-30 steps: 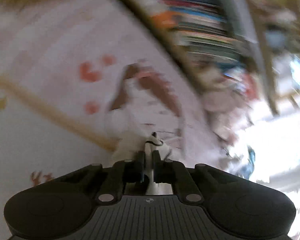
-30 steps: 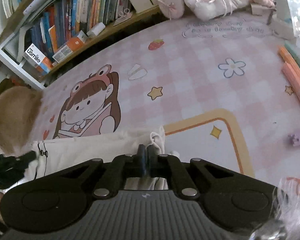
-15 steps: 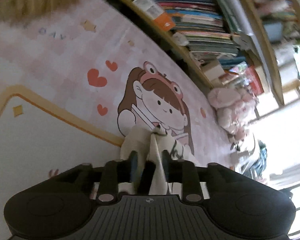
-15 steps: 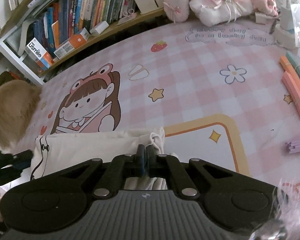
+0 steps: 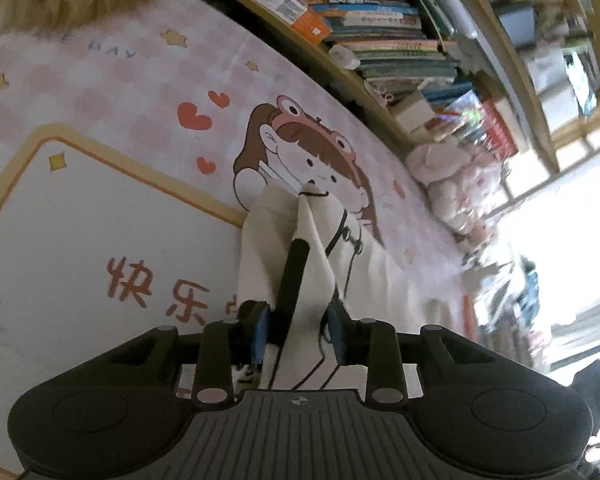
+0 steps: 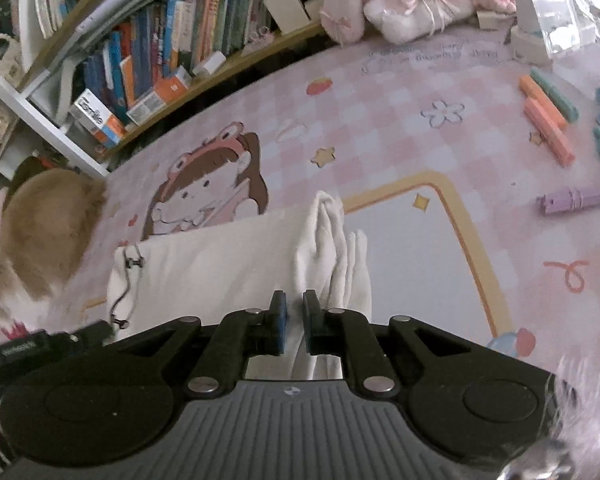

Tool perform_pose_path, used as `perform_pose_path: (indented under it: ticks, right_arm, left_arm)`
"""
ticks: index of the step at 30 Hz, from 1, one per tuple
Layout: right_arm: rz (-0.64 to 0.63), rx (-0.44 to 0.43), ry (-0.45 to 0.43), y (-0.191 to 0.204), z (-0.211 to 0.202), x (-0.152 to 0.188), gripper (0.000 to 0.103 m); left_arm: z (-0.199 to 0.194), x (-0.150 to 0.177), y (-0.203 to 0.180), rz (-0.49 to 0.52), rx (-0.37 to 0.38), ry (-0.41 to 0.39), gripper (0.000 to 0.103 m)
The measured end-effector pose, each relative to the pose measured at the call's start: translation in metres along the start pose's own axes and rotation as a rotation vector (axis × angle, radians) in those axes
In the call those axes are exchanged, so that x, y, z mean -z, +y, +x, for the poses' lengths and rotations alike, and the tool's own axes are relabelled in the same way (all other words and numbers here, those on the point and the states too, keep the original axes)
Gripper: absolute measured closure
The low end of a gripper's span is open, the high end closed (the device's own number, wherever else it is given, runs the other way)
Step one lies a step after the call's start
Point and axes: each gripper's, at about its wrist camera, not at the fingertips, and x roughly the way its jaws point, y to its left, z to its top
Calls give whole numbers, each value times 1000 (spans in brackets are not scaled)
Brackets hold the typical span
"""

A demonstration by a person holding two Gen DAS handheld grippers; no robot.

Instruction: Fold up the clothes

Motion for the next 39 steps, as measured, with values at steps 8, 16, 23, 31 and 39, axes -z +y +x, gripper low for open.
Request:
perform_pose_path:
  ticks: [8, 16, 23, 31, 39]
  right_arm:
    - [57, 5, 7, -14, 11, 7, 99]
    - [106, 1, 1, -17, 10, 7, 100]
    - [119, 4, -46, -10, -13, 10, 92]
    - [76, 76, 3, 4, -16, 24, 81]
    - [111, 65, -17, -4, -18, 31, 93]
  left_arm:
    - [-3, 4, 10, -90, 90, -8, 100]
    - [9, 5, 16, -64, 36, 14, 98]
    - [-8, 5, -3, 66, -35, -19, 80]
    - [-10, 16, -18, 170, -91, 1, 46]
    - [-6, 17, -10, 144, -112, 35, 47]
